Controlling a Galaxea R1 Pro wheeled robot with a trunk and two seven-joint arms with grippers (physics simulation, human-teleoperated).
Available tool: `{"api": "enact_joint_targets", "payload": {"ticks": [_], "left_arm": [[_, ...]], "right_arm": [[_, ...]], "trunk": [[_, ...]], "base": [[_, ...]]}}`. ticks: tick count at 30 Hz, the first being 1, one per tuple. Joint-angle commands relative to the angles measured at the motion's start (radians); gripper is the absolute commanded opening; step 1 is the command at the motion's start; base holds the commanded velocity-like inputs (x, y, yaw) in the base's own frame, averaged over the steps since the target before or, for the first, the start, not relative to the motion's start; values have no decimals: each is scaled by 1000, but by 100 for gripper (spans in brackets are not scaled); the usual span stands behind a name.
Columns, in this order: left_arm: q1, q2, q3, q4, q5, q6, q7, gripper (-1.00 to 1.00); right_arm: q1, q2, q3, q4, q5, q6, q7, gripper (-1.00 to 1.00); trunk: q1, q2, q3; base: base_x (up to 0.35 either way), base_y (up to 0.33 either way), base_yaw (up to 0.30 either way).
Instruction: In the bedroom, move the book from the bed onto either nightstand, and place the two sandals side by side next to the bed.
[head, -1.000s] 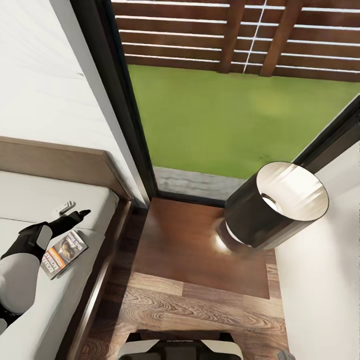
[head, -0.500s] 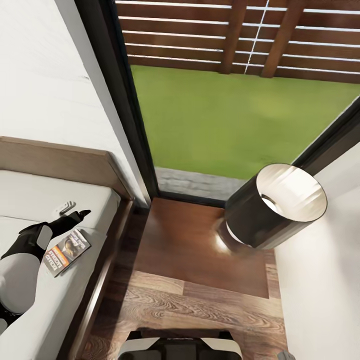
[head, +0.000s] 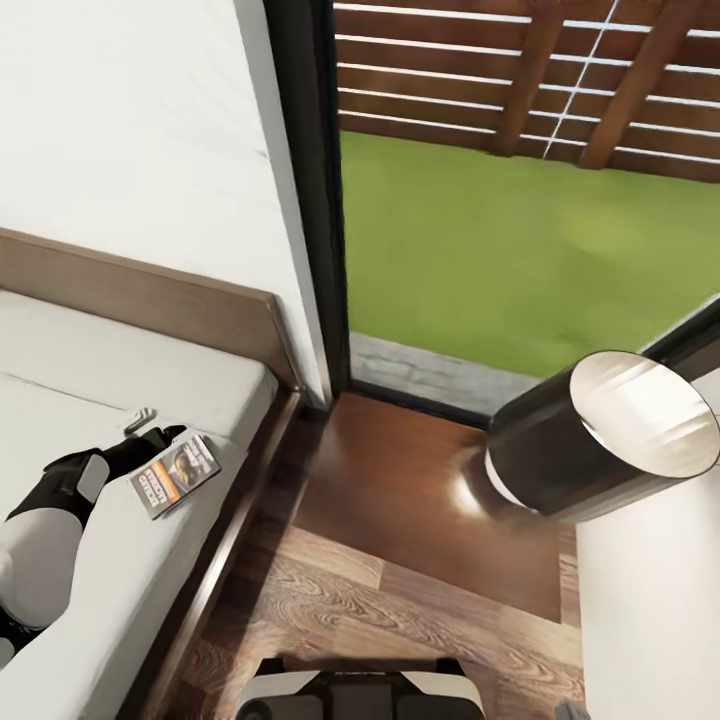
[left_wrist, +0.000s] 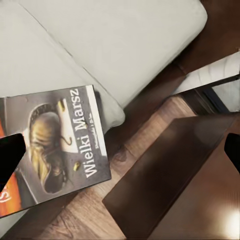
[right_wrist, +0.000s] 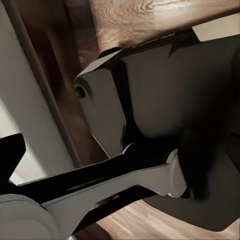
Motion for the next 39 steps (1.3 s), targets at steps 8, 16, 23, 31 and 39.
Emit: {"api": "enact_joint_targets", "payload": {"ticks": [8,16,23,31,39], "left_arm": [[-1,-2,3,11,-8,8,-6,100],[-1,-7,-57,82,-73,6,-7,100],[-1,-51,-64,133,-175,5,-8,100],[-1,-76,-64,187,-247,5,-10,100],[0,-81,-64,215,-256,4,-33,100]], "right_arm": [[0,0,-2,-1,-6,10,3,100],[0,0,-2,-1,-6,11,5,100],[0,0,-2,-2,-6,11,4,100],[0,-1,-2,-2,-6,11,5,100],[0,-1,-2,-1,-6,10,5,100]], "trunk": [[-30,55,24],[-46,83,37],[-46,83,37],[-46,83,37],[-46,83,37]], "base": [[0,0,292],[0,0,161],[0,0,9],[0,0,0],[0,0,0]]}}
